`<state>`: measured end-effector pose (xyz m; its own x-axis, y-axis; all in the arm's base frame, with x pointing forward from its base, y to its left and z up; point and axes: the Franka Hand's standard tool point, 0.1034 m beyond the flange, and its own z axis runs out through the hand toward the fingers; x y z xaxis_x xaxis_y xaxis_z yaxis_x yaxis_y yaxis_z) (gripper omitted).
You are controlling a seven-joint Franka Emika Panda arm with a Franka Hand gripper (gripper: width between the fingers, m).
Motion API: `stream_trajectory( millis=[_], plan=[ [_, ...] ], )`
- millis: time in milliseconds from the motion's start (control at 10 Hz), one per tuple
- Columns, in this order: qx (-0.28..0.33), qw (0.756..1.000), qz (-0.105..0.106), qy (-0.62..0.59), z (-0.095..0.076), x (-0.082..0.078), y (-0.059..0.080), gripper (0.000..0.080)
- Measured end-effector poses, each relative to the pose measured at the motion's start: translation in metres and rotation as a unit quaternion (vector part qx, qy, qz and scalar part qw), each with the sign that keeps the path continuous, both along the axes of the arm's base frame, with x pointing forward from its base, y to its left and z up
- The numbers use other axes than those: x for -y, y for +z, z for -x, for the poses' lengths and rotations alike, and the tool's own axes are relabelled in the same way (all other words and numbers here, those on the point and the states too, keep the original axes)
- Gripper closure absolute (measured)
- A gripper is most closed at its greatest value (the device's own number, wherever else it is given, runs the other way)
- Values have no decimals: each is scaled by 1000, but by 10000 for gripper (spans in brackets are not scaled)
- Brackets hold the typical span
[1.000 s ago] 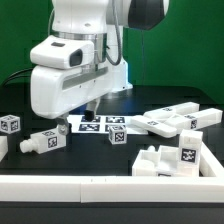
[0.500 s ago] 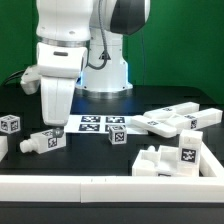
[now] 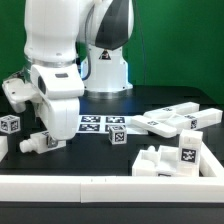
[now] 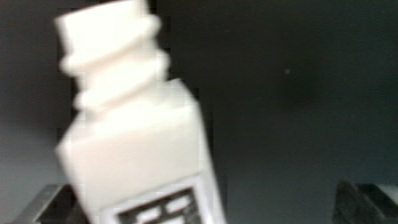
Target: Assemble chair
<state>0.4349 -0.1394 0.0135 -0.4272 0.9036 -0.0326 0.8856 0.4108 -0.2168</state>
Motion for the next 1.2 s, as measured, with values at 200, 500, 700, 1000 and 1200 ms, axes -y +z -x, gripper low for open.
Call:
stream_trajectory(
  millis=[200,500,700,1000,1200],
  plan=[
    [-2,1000,3,-15,1,2,-2,163],
    [1,999,8,-37,1,4,-2,514],
    [11,993,22,-119,1,4,-1,519],
    [8,928,45,-370,6,-4,5,519],
    [-29,858,75,-507,-7,-15,15,518]
  ],
)
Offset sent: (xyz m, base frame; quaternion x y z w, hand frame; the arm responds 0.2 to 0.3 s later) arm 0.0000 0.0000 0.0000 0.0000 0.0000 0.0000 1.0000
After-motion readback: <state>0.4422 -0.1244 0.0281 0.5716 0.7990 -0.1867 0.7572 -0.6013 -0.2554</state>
